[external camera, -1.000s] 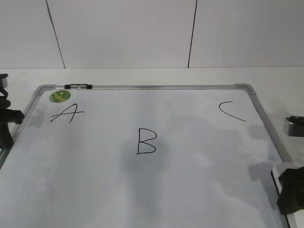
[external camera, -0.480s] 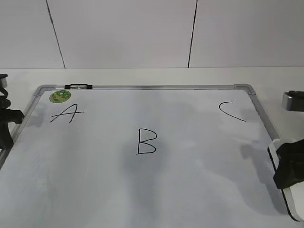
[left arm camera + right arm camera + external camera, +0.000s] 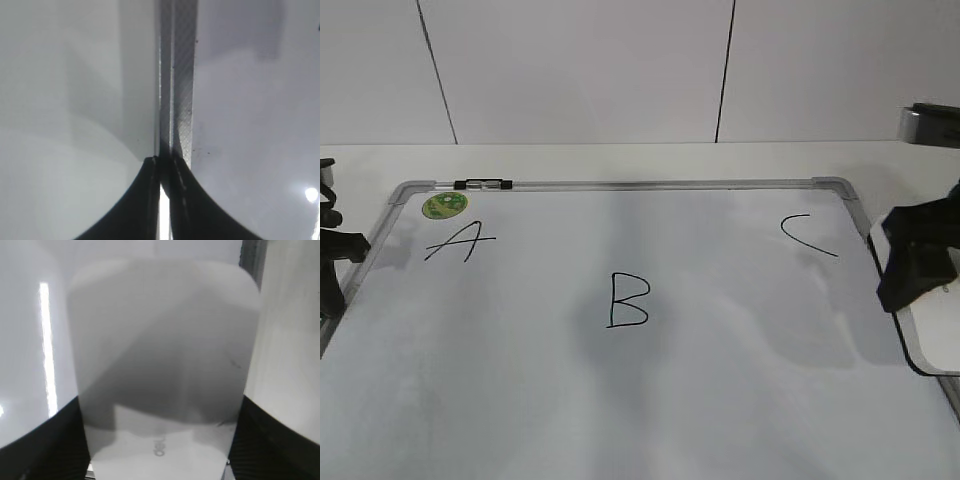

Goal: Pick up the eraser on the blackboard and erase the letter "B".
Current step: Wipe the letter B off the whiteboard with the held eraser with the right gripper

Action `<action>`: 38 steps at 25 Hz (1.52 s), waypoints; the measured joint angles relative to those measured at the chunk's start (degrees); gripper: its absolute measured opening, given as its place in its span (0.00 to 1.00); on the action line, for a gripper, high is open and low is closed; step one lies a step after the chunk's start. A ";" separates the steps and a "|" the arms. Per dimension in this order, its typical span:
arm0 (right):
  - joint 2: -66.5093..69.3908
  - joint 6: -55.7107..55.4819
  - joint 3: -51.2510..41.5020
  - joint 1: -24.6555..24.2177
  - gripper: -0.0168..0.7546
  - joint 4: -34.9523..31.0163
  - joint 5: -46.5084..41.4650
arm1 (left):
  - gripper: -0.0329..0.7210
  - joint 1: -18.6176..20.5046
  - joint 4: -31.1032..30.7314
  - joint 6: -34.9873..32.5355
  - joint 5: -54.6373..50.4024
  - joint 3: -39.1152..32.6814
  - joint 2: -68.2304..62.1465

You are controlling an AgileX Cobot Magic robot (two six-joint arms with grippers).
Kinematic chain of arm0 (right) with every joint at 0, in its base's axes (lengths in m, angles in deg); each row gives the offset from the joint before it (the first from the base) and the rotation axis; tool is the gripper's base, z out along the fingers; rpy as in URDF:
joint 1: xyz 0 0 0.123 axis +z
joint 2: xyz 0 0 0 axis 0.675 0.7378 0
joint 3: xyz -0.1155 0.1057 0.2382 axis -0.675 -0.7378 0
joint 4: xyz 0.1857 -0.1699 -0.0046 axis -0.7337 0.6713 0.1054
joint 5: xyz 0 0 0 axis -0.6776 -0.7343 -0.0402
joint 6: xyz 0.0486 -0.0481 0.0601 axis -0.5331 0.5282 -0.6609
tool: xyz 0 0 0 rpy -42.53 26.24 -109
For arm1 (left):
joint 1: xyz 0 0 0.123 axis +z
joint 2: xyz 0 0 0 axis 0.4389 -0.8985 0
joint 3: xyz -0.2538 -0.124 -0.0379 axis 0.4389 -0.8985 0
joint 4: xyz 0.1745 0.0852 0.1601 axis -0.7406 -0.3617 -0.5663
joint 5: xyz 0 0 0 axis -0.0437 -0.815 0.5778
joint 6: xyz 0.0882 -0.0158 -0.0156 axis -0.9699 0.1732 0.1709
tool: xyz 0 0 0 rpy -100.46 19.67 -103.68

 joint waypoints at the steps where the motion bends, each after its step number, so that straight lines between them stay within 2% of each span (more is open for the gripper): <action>1: 1.33 -0.49 1.22 0.81 0.75 0.31 -0.80 | 0.06 0.00 0.00 0.00 -0.02 0.00 0.00; 12: 19.55 -7.68 21.94 14.10 0.75 7.59 -5.27 | 0.06 0.00 0.03 0.12 -0.12 0.00 0.00; 21: 34.47 -8.60 39.86 19.80 0.75 7.11 -5.41 | 0.06 0.00 0.13 0.12 -0.24 0.13 0.00; 29: 41.74 -8.60 42.89 22.62 0.75 6.36 -5.45 | 0.07 0.00 0.13 0.12 -0.37 0.13 0.00; 38: 44.55 -8.60 44.17 23.35 0.75 6.58 -6.48 | 0.07 0.00 0.13 0.12 -0.50 0.13 0.00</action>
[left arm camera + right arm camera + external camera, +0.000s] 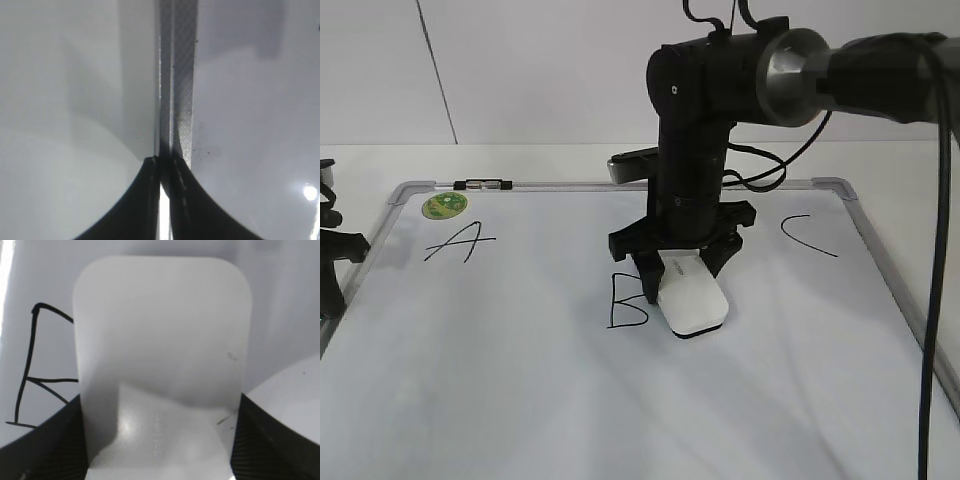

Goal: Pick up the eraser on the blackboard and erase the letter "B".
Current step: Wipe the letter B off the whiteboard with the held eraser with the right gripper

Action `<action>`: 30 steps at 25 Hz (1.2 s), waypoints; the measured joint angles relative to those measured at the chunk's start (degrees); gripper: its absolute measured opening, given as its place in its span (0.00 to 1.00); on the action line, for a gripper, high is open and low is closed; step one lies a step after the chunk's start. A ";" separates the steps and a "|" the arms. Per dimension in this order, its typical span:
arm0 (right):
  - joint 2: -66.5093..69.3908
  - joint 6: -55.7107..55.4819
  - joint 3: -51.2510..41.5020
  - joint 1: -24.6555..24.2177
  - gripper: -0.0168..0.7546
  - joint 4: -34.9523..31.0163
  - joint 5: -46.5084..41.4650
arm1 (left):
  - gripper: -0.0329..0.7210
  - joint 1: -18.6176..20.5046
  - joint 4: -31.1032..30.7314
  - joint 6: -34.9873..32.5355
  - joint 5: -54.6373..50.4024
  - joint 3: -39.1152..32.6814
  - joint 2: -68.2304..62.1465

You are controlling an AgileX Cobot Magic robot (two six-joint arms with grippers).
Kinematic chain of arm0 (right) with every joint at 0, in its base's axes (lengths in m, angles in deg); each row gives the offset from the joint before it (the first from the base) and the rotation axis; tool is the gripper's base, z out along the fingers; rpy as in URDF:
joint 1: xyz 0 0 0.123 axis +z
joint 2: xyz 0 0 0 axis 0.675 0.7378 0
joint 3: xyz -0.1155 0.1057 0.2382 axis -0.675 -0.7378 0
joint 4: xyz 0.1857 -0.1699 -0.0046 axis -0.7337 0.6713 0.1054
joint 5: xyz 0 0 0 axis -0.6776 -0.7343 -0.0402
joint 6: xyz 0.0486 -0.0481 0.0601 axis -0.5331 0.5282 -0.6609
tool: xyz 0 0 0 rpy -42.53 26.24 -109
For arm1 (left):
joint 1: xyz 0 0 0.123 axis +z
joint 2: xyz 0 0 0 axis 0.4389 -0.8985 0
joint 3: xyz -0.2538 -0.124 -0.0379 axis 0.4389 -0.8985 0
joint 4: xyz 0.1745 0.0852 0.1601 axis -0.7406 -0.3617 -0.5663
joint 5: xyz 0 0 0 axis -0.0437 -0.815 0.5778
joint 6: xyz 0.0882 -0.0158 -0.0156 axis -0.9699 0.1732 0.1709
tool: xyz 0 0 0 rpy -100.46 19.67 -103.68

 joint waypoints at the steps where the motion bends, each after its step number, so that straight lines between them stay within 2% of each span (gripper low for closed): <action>1: 0.01 0.00 0.25 0.00 0.75 0.00 -0.17 | 0.07 0.00 0.00 0.00 0.00 0.00 0.00; 10: 0.61 -0.04 1.00 1.64 0.75 -0.15 -0.62 | 0.07 0.00 0.00 0.00 0.00 0.00 0.00; 18: 1.26 -0.04 2.23 9.61 0.75 -2.22 0.24 | 0.07 0.00 -0.10 0.02 0.00 0.00 0.00; 21: 1.40 -0.04 2.64 11.19 0.75 -2.74 0.24 | 0.07 0.00 -0.10 0.12 -0.13 0.00 0.00; 30: 1.40 -1.14 2.78 9.01 0.75 -1.86 0.36 | 0.07 0.00 -0.10 0.12 -0.24 0.00 0.00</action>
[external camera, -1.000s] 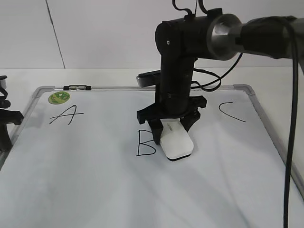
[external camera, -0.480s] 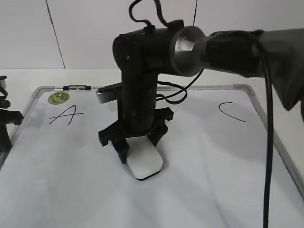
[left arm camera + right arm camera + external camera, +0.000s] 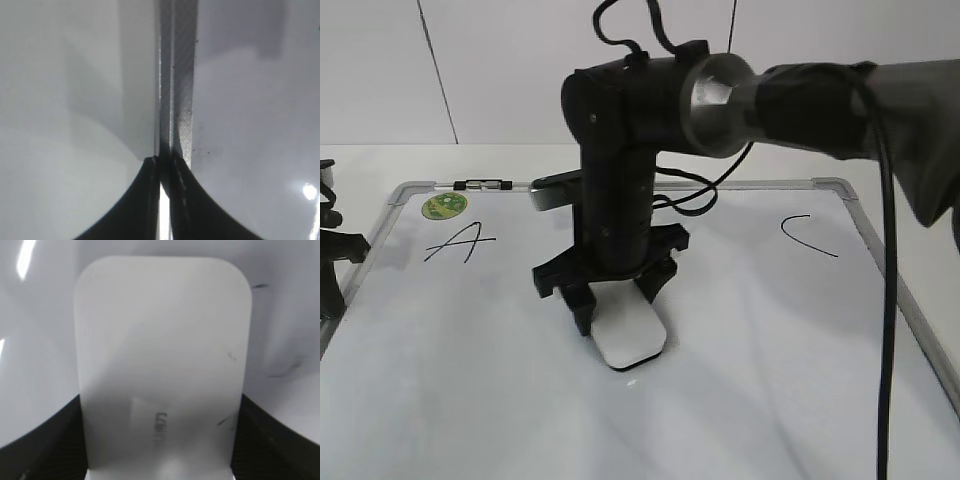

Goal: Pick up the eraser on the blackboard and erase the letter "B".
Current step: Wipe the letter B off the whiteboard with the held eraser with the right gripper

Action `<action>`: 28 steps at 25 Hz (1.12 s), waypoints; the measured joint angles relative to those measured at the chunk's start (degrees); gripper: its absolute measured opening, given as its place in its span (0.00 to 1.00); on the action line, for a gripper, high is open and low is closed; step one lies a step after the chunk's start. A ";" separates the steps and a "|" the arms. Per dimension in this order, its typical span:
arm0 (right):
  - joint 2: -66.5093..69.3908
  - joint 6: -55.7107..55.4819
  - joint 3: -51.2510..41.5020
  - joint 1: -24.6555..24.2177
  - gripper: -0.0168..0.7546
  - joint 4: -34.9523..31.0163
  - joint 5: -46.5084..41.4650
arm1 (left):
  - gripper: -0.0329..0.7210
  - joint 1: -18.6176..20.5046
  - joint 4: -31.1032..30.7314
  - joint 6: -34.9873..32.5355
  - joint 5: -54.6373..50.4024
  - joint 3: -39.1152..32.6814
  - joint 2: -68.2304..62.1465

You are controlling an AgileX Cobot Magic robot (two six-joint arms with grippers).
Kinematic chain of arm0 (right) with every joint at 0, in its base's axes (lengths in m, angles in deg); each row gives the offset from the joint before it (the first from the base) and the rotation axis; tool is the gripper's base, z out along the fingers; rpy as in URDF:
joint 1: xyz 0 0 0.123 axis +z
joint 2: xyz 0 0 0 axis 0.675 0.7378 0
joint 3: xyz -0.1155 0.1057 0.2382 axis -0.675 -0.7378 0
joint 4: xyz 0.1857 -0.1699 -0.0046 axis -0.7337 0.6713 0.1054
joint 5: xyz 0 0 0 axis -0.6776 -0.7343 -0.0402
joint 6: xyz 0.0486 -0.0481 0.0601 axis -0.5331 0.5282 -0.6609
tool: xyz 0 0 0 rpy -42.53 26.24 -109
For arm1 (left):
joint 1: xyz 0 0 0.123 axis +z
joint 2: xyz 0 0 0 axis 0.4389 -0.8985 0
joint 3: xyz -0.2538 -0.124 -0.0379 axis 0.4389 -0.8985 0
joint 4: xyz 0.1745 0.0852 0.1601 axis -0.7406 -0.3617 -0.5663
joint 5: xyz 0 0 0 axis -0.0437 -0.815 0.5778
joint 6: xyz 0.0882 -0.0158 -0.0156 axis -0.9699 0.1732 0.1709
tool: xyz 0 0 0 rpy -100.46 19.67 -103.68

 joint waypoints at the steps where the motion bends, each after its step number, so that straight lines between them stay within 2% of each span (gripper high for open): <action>1: 0.08 -0.40 0.00 -0.99 0.75 0.61 0.11 | 0.07 0.00 0.10 0.00 0.00 0.00 0.00; 9: 0.08 -1.72 0.00 -11.19 0.75 4.74 0.36 | 0.07 0.00 0.10 0.00 0.00 0.00 0.00; 14: 0.08 -1.84 0.00 -12.98 0.75 5.02 0.45 | 0.07 0.00 0.10 0.00 0.00 0.00 0.00; 21: 0.08 -2.05 0.06 -9.19 0.75 4.33 0.45 | 0.07 0.00 0.10 0.00 -0.20 0.00 0.00; 28: 0.13 -2.05 0.06 0.59 0.75 1.70 0.45 | 0.07 0.00 0.20 0.00 -0.23 0.00 0.00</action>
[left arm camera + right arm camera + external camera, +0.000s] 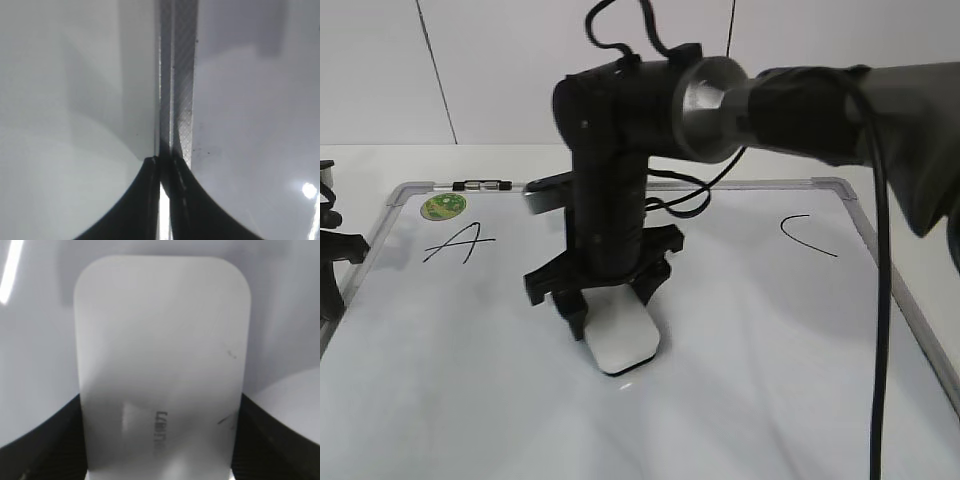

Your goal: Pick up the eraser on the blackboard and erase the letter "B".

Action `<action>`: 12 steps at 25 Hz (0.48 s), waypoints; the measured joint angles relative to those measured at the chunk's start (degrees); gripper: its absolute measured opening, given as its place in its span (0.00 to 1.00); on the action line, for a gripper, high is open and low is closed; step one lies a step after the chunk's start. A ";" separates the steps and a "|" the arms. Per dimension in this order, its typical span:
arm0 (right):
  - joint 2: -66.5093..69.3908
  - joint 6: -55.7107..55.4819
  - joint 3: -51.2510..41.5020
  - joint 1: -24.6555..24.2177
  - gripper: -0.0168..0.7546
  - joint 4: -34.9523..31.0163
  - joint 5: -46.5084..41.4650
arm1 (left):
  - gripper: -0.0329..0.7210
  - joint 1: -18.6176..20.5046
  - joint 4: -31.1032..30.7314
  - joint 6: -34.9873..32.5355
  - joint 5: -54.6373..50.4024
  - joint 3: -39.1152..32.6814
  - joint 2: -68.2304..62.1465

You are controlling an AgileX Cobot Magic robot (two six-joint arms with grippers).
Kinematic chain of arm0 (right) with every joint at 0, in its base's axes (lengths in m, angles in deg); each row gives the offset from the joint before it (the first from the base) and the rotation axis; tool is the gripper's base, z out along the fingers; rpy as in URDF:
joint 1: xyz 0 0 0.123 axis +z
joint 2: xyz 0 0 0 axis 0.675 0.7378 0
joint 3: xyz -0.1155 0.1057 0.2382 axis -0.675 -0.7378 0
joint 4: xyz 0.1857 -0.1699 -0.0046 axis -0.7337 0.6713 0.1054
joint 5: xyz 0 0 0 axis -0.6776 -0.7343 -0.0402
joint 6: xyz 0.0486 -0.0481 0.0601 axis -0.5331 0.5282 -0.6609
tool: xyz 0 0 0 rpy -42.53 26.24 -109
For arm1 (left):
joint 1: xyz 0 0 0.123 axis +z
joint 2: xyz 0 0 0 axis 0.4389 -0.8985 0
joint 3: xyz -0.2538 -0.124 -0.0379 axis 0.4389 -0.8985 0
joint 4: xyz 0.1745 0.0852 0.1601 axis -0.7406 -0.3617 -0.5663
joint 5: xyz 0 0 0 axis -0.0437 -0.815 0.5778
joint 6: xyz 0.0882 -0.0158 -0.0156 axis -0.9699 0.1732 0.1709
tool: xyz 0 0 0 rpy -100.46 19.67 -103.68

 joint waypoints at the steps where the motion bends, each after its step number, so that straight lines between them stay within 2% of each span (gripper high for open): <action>1: 0.00 0.00 0.00 1.55 0.75 -0.12 0.00 | 0.07 0.00 0.00 0.00 0.00 0.00 0.00; 6: 0.08 0.00 0.00 8.04 0.75 -0.46 0.00 | 0.07 0.00 0.10 0.00 -0.21 0.00 0.00; 12: 0.08 0.00 0.00 9.43 0.75 -0.06 0.00 | 0.07 0.00 0.10 0.00 -0.44 0.00 0.00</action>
